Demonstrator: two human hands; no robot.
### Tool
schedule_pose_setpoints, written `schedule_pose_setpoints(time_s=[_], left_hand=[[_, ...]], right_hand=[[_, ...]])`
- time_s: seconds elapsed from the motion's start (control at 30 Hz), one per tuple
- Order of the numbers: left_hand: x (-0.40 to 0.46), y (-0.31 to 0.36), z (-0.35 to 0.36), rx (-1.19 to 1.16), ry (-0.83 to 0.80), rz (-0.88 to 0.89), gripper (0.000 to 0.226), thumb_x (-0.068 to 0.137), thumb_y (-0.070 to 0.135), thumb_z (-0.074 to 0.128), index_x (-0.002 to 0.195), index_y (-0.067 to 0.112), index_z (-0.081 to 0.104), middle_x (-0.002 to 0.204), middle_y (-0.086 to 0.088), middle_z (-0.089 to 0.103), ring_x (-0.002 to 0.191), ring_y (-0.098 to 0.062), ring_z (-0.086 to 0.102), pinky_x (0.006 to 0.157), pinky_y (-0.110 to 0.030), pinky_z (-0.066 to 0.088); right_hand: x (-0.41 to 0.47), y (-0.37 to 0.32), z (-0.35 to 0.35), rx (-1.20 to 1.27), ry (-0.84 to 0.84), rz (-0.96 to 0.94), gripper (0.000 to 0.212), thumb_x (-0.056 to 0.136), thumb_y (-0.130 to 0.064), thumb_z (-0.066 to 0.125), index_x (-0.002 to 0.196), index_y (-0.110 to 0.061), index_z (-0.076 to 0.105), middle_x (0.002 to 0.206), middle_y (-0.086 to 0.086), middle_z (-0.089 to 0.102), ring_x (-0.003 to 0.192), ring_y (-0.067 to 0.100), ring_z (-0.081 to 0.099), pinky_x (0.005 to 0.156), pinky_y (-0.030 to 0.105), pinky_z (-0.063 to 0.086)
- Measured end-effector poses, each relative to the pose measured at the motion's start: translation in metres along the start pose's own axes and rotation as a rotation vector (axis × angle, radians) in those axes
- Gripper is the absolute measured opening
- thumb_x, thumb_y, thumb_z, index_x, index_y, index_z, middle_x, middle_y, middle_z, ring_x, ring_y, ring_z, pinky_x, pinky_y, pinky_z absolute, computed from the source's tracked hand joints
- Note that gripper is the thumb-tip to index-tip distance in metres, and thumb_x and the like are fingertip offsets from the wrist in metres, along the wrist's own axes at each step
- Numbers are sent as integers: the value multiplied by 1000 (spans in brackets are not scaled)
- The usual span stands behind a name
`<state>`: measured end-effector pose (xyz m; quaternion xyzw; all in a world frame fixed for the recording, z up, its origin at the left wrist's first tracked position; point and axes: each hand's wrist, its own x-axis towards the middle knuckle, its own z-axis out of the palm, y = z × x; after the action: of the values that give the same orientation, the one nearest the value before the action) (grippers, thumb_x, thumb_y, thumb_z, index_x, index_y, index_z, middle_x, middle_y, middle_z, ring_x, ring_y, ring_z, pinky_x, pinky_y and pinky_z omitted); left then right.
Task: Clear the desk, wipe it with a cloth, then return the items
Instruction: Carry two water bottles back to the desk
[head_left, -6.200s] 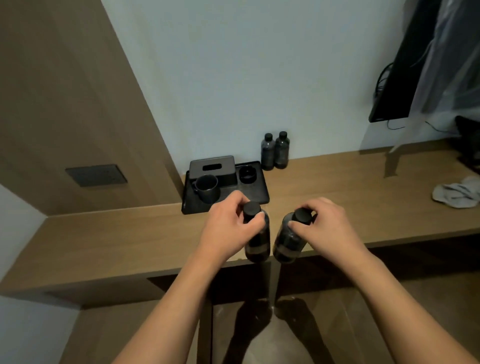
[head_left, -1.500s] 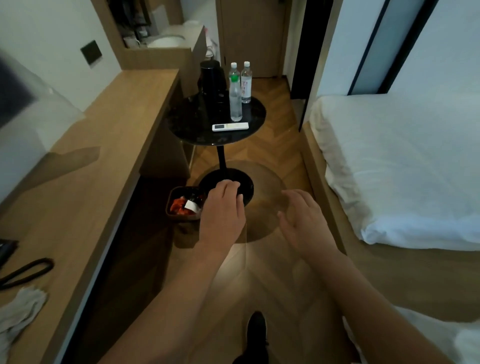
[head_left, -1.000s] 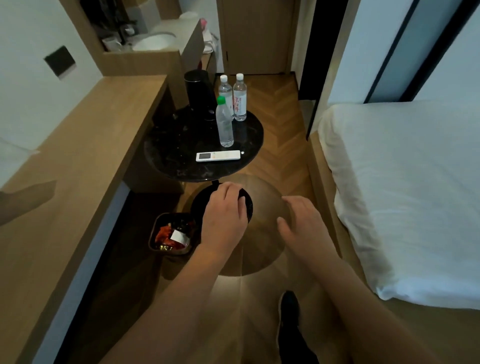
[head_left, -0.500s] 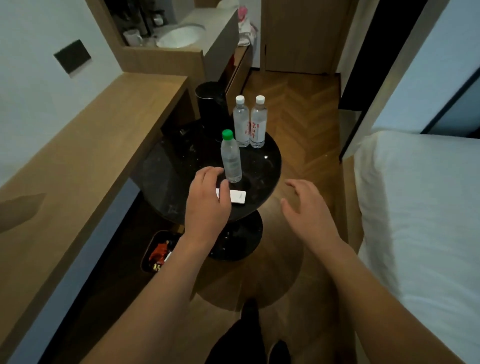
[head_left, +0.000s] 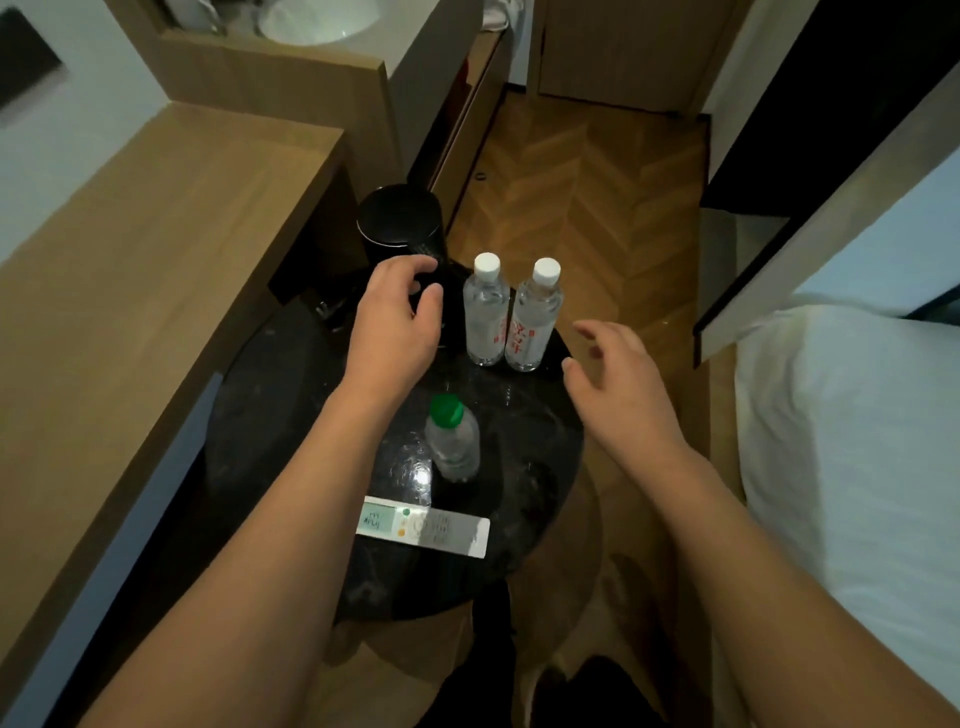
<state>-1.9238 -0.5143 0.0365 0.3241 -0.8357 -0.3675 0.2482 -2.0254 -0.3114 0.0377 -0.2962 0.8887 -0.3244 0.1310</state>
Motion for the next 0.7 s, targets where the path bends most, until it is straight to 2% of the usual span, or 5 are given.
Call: schedule_pose_setpoints(time_s=[0.2,0.33,0.5,0.6,0.7], left_hand=[[67,-13,33,55,-284,-51,48,101,24,57,147,22,45,152,3,41,137,-13,42,113,-38,42],[90,-20,52,91,-438,-62,56,100,25,60,152,24,38,156,5,38,140,-13,39,113,-32,37],[96,-27,71,145,-517,-93,49,99,26,61,146,28,45,135,5,58,120,-11,54,97,-27,44],[97,-27,73,133,-507,-112,37,98,27,62,134,27,51,120,6,63,108,-12,59,94,-36,50],[96,-25,67,190,-495,-117,35,97,30,64,129,25,53,112,4,65,101,-15,61,90,-44,53]], right_hand=[[87,6,20,-6,-52,6,57,96,-29,59,148,-25,36,150,0,36,133,19,43,111,40,40],[130,13,36,-43,-150,18,64,94,-31,62,150,-24,33,148,6,36,135,27,39,113,43,35],[156,25,45,-80,-207,-7,47,93,-31,64,136,-24,47,132,5,44,122,28,46,101,40,42],[162,30,43,-82,-220,2,38,92,-35,65,124,-20,50,120,3,45,104,26,55,86,41,49],[164,29,39,-98,-214,-62,31,90,-38,66,110,-18,54,107,-2,49,95,22,55,77,35,44]])
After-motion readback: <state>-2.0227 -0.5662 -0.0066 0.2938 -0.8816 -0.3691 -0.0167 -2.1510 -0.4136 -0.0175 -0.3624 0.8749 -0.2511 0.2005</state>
